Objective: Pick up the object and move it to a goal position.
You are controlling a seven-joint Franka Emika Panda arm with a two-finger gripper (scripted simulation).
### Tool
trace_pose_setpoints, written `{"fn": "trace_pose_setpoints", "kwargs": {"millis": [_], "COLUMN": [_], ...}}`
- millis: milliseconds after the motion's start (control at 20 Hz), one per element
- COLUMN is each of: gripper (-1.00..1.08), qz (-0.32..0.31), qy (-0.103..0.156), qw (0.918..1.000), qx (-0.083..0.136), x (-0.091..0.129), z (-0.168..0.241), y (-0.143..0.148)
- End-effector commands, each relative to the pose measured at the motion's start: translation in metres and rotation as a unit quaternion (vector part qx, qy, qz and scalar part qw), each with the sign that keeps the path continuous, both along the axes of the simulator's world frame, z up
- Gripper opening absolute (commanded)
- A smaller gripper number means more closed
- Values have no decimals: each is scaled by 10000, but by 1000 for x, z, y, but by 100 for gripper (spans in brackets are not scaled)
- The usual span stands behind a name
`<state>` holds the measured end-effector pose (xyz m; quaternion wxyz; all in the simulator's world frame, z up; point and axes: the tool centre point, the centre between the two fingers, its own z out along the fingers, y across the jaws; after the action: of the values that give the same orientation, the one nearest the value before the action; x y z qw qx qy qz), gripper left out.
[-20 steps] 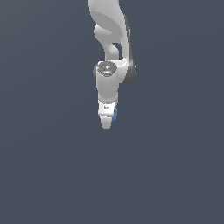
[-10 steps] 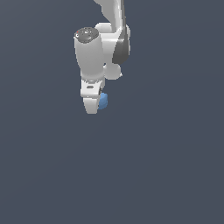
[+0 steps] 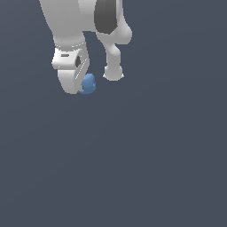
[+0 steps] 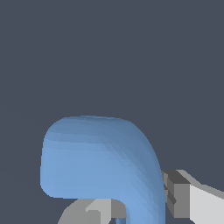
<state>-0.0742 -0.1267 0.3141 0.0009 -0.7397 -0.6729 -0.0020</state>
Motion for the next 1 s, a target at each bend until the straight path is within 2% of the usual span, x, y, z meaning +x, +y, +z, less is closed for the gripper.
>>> {"fn": "trace_pose_setpoints", "kwargs": {"millis": [0,500,950], "gripper": [-100,-100,-100], "qz": [1,-9,-14], "qy": [4,7,9], "qw": [10000,10000,10000], "qx": [1,-14,-20], "x": [-2,-6,-5], "z": [26,115,153], "y": [-14,-64,-86]}}
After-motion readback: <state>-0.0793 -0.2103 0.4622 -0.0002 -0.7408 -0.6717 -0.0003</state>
